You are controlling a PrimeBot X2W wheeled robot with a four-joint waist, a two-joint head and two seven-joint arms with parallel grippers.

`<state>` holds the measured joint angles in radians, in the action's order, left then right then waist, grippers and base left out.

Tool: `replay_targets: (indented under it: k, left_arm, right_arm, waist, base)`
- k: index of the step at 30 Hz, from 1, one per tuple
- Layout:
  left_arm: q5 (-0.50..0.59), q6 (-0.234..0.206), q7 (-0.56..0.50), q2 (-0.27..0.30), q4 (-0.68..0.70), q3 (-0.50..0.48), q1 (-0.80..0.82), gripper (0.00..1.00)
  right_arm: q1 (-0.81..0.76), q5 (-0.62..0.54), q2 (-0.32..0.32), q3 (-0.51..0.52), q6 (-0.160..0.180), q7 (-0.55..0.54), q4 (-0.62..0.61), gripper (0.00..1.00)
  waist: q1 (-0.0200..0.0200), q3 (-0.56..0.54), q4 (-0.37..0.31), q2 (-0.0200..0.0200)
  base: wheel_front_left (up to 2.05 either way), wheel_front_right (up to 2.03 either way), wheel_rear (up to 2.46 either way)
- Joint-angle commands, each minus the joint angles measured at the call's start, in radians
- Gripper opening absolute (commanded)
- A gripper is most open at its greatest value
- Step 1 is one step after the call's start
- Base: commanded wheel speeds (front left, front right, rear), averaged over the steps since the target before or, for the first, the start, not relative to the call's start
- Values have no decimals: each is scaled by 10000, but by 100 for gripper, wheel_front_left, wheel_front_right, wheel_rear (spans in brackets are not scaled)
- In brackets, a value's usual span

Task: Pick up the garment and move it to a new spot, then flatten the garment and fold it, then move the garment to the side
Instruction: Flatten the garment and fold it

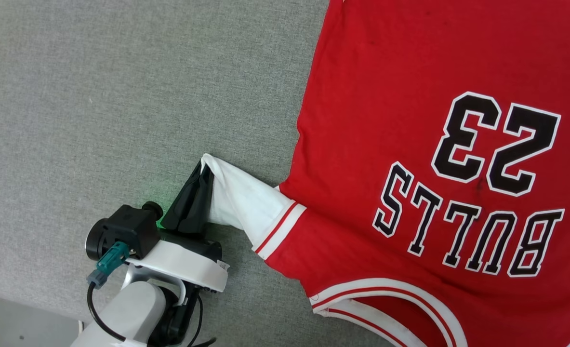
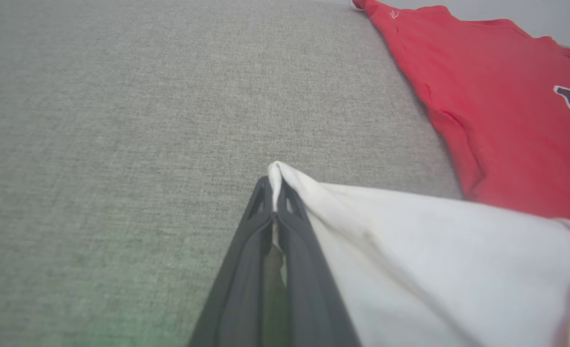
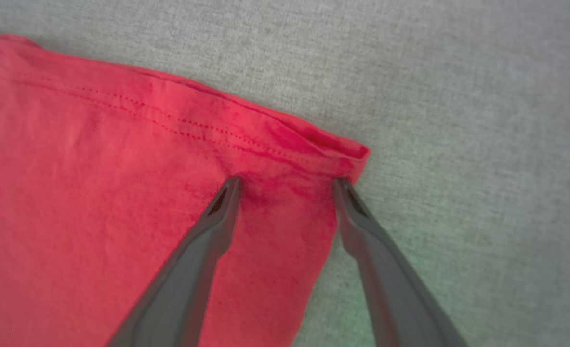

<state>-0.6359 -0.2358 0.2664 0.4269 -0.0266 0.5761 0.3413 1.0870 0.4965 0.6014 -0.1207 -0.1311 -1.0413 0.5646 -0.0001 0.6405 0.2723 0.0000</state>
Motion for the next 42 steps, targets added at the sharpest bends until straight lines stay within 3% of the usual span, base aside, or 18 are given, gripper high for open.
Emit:
replay_targets:
  k: [1, 2, 12, 18, 25, 34, 42]
  left_arm:
    - [90, 41, -38, -29, -145, -82, 106, 0]
    - [110, 62, -38, -38, -177, -118, 120, 0]
    - [173, 153, -34, -48, -472, -420, -356, 0]
    - [111, 89, -32, 20, -580, -551, -928, 0]
    - [-39, -107, -113, 303, -595, -630, -1692, 0]
    - [-255, -381, -269, 669, -416, -703, -2666, 0]
    - [-385, -474, -329, 860, -254, -749, -3126, 0]
  right_arm:
    - [-983, 22, -133, -333, 8, -58, 465, 11]
    - [-967, 40, -102, -344, 8, 11, 461, 0]
    - [-517, 627, 86, -1040, 6, 1414, -234, 0]
    - [-1491, 1580, 976, -2256, 8, 2171, -1098, 0]
    - [-3580, 2956, 2366, -2971, 8, 2865, -2514, 0]
    - [-7247, 4112, 3164, -2132, 8, 3614, -3652, 0]
    - [-10779, 4343, 2549, -771, 8, 3783, -4046, 0]
  waist:
    - [1, -25, -10, 0]
    - [1, -52, -20, 0]
    - [1, -1176, -499, 0]
    - [1, -2370, -879, 0]
    - [1, -3677, -1376, 0]
    - [1, -4825, -1905, 0]
    - [1, -5203, -2114, 0]
  base:
    - [0, 0, 0]
    - [0, 0, 0]
    - [0, 0, 0]
    - [0, 0, 0]
    - [0, 0, 0]
    - [0, 0, 0]
    - [0, 0, 0]
